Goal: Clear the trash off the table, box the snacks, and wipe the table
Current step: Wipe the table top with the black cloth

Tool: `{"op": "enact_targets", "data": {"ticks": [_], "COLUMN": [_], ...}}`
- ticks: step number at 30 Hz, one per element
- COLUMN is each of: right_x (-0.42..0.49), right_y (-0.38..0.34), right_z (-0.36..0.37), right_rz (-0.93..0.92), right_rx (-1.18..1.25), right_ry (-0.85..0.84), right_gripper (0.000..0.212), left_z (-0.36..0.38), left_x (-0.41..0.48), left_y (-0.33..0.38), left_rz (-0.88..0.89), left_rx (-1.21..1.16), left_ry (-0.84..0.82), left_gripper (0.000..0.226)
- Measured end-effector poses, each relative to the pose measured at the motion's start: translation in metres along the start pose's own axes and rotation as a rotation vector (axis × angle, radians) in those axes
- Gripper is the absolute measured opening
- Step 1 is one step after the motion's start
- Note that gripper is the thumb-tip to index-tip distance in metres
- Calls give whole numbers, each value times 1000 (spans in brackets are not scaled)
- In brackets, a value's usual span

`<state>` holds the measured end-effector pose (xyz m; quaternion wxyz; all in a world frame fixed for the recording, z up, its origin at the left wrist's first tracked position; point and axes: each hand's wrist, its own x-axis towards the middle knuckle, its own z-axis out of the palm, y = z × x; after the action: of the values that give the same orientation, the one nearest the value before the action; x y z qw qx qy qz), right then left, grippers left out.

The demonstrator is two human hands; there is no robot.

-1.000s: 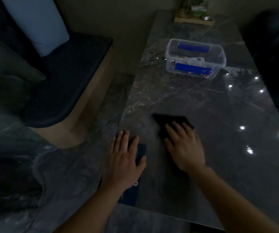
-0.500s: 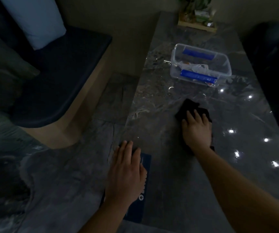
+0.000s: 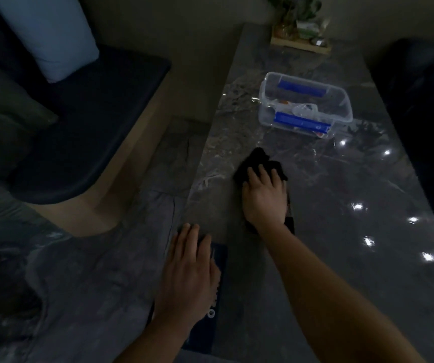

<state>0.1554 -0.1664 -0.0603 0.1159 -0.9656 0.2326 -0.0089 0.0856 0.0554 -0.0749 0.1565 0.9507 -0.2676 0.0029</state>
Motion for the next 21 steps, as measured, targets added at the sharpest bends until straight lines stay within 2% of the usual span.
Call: {"op": "enact_targets", "data": {"ticks": [3,5,6,10,11,13,15,16,18,20,21], "right_x": [-64,-82,-73,-37,-36,-39,-36,-32,-28,-36,-45], "right_y": [-22,5,28,99,105,103,95,93,88,91,96], "right_z": [25,22,14,-32,-41,-63,-89,-97,-100,-84,-72], "right_rz": [-423,-555,-530,20,62,87,153,177,184,124,65], "right_rx": [-27,-38,-26,25,88,424,794,852,744,524,410], "right_ry": [-4,-32,-13,192,207,187,65,-6,-91,-27,-17], "right_gripper": [49,46,44,35,35,36,33,30,28,31,39], "left_z": [-1,-2,-1,1,0,0,2,3,3,2,1], "left_x": [-4,-3,-3,-1,-1,0,-1,-2,-2,-2,-2], "left_y": [0,-1,-1,0,1,2,1,1,1,3,4], "left_rz": [-1,-3,-3,-12,-10,-17,-30,-32,-36,-44,-43], "left_rx": [-17,-23,-26,-19,-18,-28,-48,-56,-59,-63,-61], "left_ry": [-13,-3,-5,5,10,10,0,-4,-5,-17,-19], "left_gripper": [43,43,42,42,42,43,43,44,44,45,46]}}
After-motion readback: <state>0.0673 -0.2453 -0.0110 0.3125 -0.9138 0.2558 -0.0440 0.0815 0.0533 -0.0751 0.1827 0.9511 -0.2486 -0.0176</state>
